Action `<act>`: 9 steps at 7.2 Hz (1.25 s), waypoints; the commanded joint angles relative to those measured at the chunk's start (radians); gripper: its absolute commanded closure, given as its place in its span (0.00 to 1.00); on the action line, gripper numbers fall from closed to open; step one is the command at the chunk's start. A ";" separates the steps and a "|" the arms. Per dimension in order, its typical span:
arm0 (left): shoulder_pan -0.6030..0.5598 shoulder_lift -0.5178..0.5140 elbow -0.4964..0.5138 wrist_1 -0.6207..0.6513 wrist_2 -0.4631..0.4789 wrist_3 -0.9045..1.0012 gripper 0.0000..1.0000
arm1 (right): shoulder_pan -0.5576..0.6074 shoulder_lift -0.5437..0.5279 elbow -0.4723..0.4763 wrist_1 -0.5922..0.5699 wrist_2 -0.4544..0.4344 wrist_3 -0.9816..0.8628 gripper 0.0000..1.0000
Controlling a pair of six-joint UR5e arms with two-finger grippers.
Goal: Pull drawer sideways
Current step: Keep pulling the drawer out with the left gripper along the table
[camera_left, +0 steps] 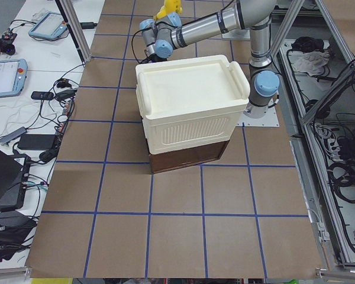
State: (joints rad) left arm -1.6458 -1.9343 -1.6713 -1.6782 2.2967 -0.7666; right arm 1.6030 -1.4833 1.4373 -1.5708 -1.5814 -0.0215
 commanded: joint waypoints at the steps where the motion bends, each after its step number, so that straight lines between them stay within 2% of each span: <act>1: 0.000 -0.002 0.002 -0.006 0.000 -0.002 1.00 | 0.000 0.000 0.000 0.000 0.001 0.000 0.00; 9: 0.003 -0.017 0.007 0.002 0.000 0.003 1.00 | 0.000 0.000 0.000 0.000 0.001 0.000 0.00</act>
State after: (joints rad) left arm -1.6429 -1.9540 -1.6619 -1.6728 2.3019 -0.7577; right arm 1.6030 -1.4833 1.4373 -1.5708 -1.5811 -0.0215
